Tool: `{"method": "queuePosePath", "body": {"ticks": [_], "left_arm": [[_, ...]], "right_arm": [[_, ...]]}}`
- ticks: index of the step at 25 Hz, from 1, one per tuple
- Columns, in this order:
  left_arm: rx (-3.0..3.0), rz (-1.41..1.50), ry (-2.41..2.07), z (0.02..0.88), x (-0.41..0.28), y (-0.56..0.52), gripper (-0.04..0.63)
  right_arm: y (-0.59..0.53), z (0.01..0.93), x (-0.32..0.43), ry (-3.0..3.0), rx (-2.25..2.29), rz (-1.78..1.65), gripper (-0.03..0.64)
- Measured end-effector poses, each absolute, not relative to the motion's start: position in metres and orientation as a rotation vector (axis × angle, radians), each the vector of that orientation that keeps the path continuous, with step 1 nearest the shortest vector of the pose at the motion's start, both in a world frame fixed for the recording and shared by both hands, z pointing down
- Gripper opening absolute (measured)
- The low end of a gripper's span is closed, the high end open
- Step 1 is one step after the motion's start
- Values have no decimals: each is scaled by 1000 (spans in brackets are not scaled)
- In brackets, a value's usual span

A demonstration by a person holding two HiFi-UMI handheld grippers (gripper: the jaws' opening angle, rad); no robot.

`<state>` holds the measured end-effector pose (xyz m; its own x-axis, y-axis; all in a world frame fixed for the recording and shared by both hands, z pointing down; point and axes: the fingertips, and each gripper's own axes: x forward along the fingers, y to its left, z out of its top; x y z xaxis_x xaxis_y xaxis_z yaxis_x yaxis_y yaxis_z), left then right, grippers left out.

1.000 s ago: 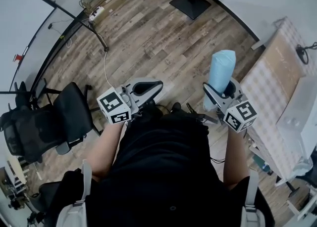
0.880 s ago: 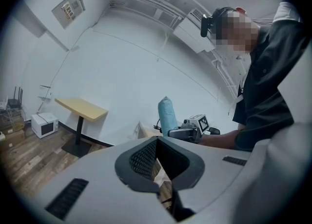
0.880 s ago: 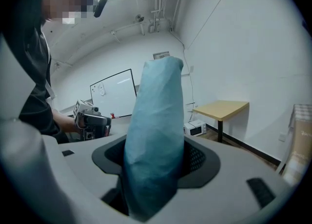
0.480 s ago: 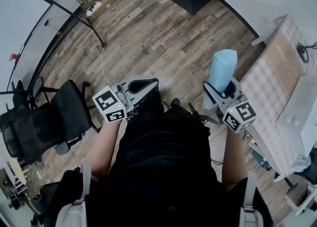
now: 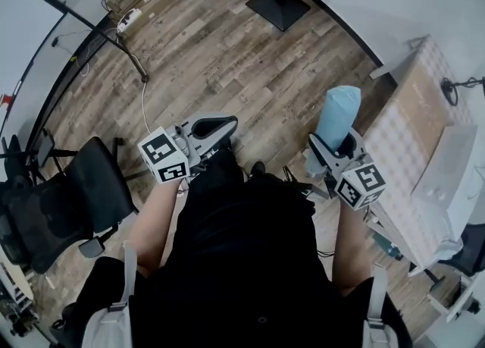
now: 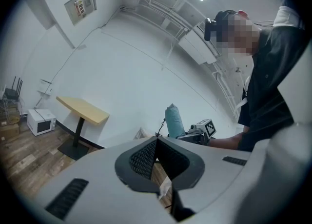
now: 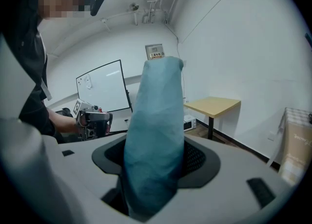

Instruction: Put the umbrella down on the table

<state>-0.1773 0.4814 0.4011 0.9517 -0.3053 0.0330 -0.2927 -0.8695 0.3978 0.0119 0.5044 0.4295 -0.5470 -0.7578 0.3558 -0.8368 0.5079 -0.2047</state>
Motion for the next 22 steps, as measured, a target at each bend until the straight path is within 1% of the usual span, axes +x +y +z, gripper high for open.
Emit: {"method": "queuePosePath", "body": {"ticks": [9, 14, 17, 22], "left_arm": [[2683, -145, -422, 390, -236, 399, 12], [2651, -160, -360, 404, -263, 370, 12], [2621, -152, -308, 414, -260, 361, 12], [2611, -132, -212, 427, -240, 354, 12]], "right_arm": [[419, 404, -45, -2519, 1371, 496, 287], [393, 388, -76, -2484, 1401, 401, 287], [393, 385, -71, -2449, 1471, 403, 287], [395, 404, -50, -2367, 1570, 495, 287]]}}
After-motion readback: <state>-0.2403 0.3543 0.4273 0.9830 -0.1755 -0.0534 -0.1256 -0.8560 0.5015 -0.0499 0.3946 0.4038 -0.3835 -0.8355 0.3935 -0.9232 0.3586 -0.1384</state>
